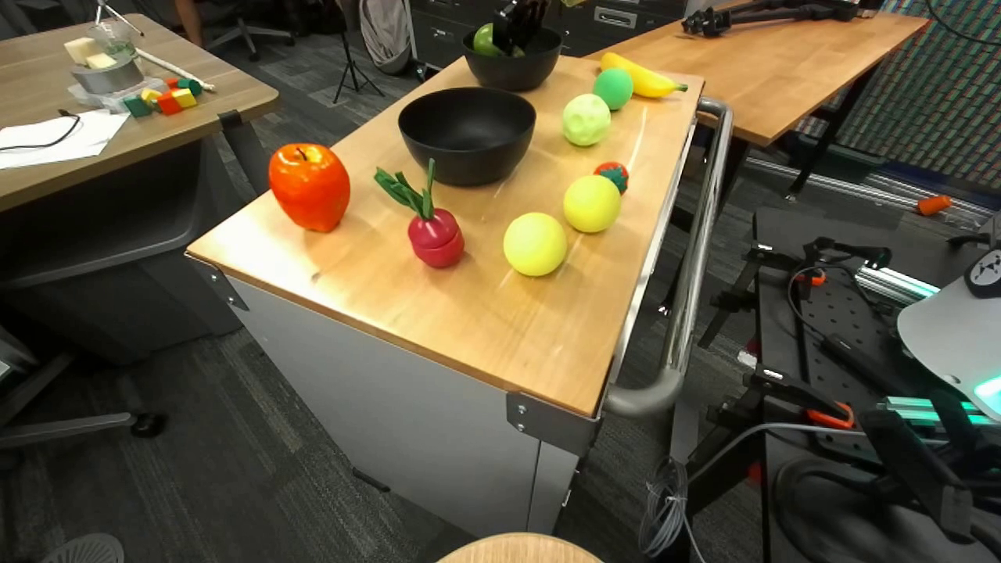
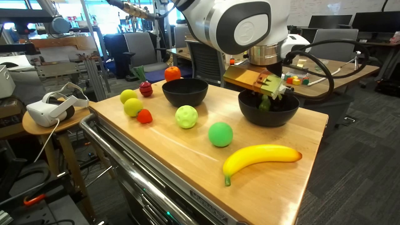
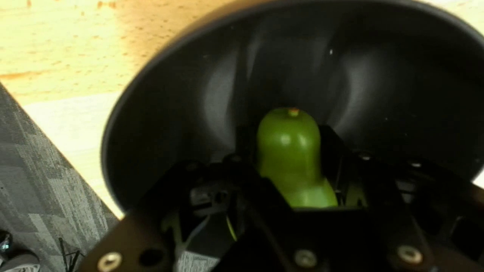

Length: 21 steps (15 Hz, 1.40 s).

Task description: Remove the fruits from the bowls

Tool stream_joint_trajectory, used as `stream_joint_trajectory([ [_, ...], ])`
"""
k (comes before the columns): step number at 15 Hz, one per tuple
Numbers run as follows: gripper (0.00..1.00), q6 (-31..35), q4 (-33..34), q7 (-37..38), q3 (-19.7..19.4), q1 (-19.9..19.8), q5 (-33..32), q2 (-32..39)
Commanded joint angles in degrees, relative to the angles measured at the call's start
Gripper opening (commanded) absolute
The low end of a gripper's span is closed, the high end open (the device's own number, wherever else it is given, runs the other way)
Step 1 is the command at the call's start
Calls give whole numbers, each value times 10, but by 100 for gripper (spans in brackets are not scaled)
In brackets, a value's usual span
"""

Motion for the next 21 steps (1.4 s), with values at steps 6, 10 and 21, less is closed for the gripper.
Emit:
stream_joint_trajectory([
  [6,21,22,-166,-1,3,0,57,-221],
  [10,21,20,-291,-5,-18,23,53,-336],
  [21,21,23,-559,-21,-102,121,64,-530],
])
